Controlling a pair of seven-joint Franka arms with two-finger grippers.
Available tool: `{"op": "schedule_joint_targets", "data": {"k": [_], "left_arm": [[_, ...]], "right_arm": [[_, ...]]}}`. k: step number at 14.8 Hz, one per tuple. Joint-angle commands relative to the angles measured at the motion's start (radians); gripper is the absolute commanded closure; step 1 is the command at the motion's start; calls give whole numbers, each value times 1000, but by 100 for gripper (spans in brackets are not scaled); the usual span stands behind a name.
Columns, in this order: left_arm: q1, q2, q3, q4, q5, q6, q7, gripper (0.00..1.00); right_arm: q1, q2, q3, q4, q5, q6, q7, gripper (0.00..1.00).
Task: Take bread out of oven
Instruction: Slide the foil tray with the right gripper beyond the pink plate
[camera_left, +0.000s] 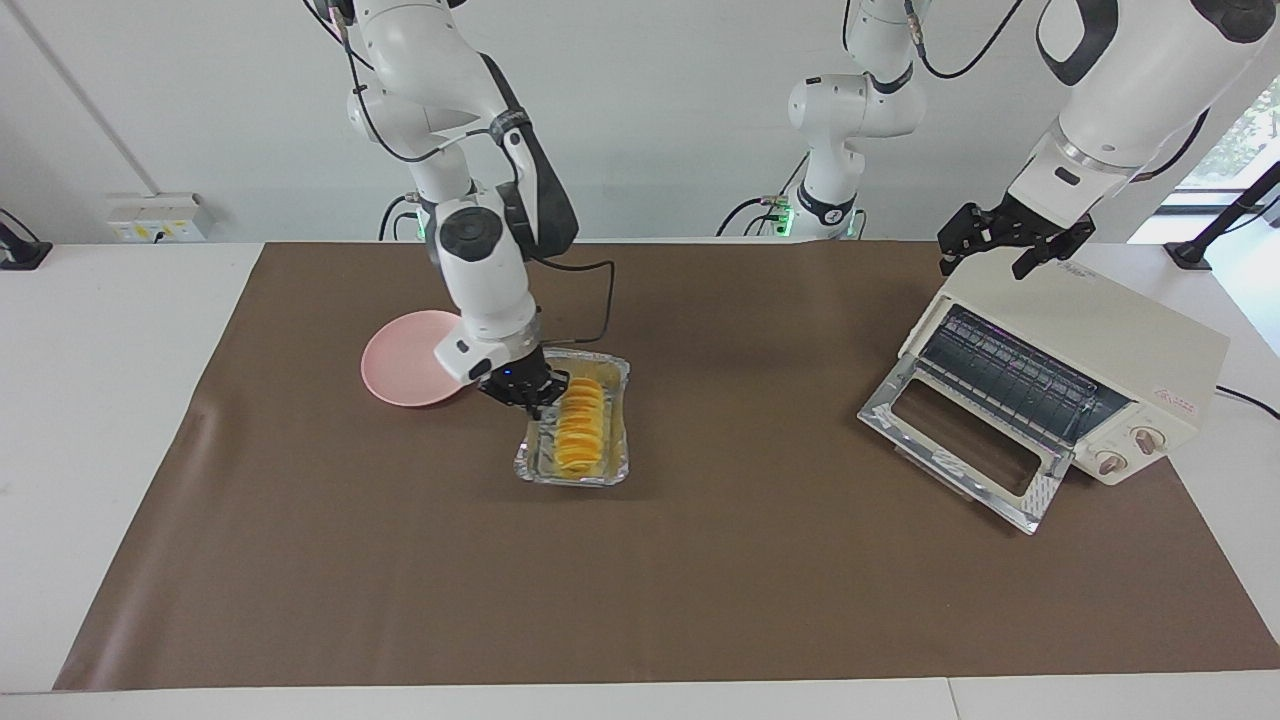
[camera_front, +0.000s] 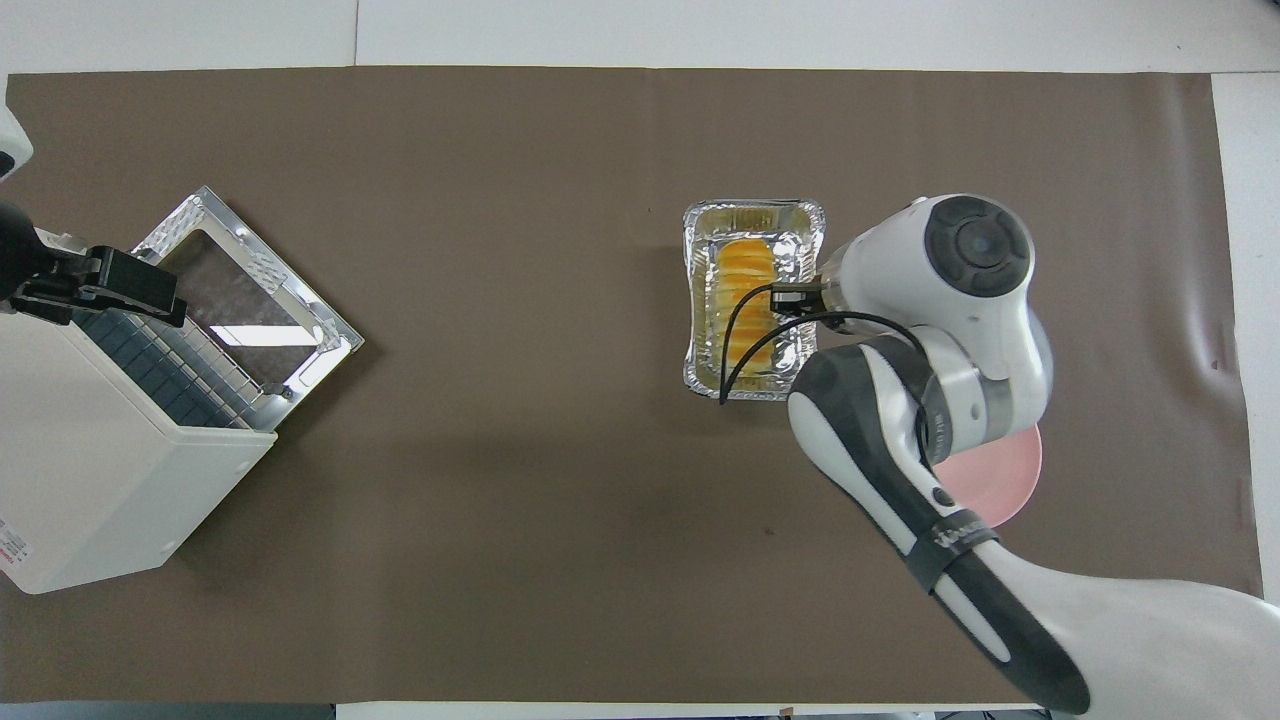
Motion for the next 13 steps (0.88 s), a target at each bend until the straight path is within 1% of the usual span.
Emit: {"op": "schedule_joint_targets", "data": {"k": [1,2,3,5,7,9,11,13], "left_arm": [[-41,-27,24,-19,13,14,-32,0],[-36,-25,21,-20,13,17,-31,0],[-39,-25,24,-23,13,21,-29,0],[-38,-27,24,-28,13,21,-37,0],[-27,-37,29,-26,13,15,-40,0],[-24,-38,29,-26,13,15,-40,0],[-25,-38,27,-26,13,15,-40,0],[-25,-38,27,-26,13,15,-41,0]], "right_arm": [[-150,8,9,154,93,-160,-206,100],[-197,25,9,190,101,-195,-248,100],[-243,34,9,202,100,-202,-288,100],[-317,45,8,198,100,-193,-367,100],[-380,94,8,198,107,-186,-403,100],[-400,134,8,198,127,-163,-432,100],[-397,163,8,180,129,-152,-450,100],[-396,162,8,154,129,-150,-454,100]]}}
